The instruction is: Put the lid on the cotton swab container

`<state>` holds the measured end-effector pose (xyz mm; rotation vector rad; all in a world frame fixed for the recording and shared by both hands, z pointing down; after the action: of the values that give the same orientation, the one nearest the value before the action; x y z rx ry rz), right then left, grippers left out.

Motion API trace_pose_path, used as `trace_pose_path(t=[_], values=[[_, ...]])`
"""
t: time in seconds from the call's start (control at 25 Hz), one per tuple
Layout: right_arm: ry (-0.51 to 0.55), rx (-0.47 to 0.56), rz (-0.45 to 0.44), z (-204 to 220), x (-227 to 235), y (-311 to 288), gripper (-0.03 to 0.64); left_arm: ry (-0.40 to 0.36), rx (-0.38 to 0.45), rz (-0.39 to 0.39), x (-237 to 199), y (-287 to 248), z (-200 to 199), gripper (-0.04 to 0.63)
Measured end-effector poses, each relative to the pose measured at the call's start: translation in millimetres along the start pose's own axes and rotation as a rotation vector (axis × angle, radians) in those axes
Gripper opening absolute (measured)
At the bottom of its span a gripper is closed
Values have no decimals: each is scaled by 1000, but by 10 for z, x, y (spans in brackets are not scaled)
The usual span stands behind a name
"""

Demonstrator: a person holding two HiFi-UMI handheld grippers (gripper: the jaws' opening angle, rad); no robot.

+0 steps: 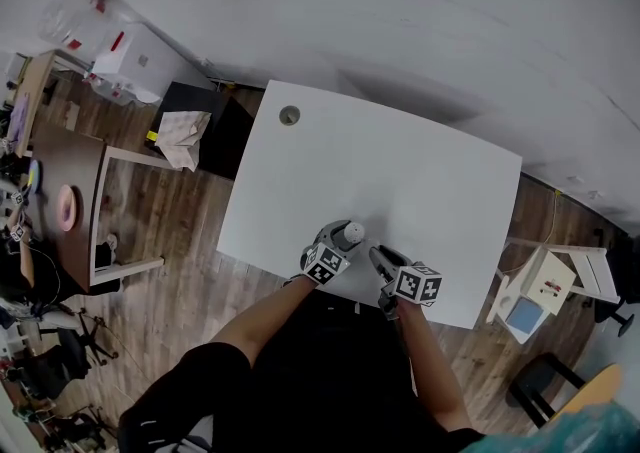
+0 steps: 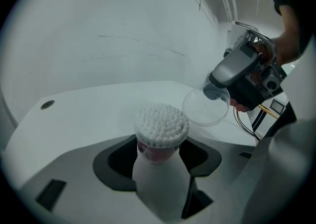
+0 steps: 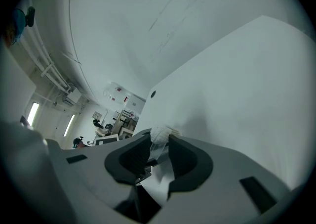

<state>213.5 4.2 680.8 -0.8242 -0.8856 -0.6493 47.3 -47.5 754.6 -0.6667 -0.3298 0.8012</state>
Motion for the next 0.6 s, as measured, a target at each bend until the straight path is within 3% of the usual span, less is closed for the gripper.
trace_pose_path(t=[0.6], values=[[54, -9, -46, -35, -164, -113, 119, -43, -8, 20, 46, 32, 21, 270]])
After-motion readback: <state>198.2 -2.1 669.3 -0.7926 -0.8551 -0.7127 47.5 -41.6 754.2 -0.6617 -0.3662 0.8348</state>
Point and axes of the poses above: the fingertips, and each gripper's own axes: y backward along the fingers, x to its right, z out of its underside, the point moved 9 cm from there along y, backward along the fingers, and after that the axes turned 13 degrees about -z, right-handed, at the moved point
